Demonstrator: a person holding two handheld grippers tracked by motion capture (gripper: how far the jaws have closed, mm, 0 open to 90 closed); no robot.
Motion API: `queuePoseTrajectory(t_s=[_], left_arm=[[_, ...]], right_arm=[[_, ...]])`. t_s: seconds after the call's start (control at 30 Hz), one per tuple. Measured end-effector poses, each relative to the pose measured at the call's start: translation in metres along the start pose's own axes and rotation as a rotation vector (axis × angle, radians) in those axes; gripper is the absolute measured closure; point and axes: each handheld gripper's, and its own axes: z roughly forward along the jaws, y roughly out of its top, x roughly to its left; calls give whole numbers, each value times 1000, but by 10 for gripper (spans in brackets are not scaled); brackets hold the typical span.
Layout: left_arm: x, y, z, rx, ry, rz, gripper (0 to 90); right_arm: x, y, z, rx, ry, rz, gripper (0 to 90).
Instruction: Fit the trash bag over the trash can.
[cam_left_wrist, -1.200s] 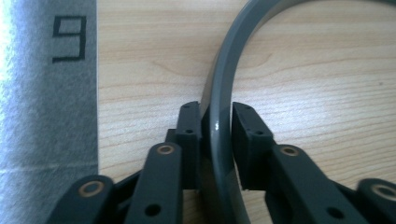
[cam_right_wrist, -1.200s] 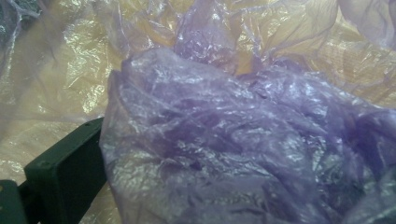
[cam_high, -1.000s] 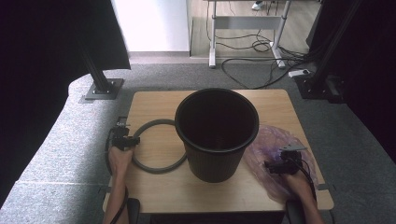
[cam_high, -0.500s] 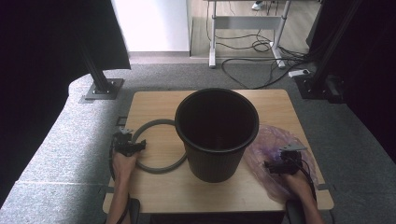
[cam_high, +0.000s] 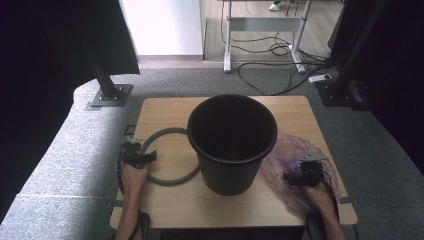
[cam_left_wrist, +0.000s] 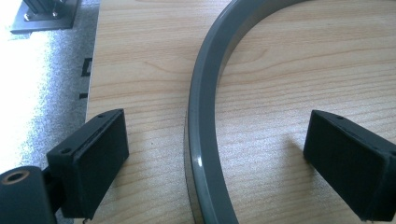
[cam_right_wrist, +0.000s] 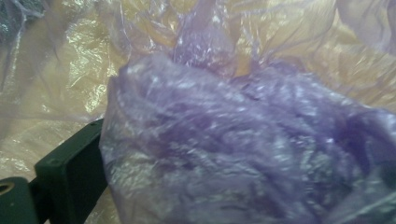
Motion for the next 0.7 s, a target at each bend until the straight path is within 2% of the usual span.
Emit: queuePoseTrajectory(t_s=[0.13, 0.27, 0.33, 0.4, 0.5, 0.63, 0.67, 0.7], left_arm=[[-1, -1, -1, -3, -4, 3, 76], [-2, -2, -2, -5, -5, 3, 93], [-2, -2, -2, -6, -4, 3, 93], [-3, -2, -3, -7, -5, 3, 97], [-6, -3, -3, -6, -5, 3, 98], [-7, -3, -3, -7, -5, 1, 97], [-7, -3, -3, -7, -5, 1, 97], [-7, -3, -3, -7, -5, 1, 97]], right_arm=[[5, 8, -7, -12, -9, -22, 22], [8, 23, -21, -38, 35, -34, 19], [6, 32, -27, -22, 46, -39, 19], [1, 37, -30, -3, 35, -46, 19], [-8, 44, -26, 55, 41, -69, 5], [-13, 42, -9, 198, 48, -125, 0], [-13, 42, -9, 198, 48, -125, 0], [-13, 41, -4, 240, 62, -136, 1]])
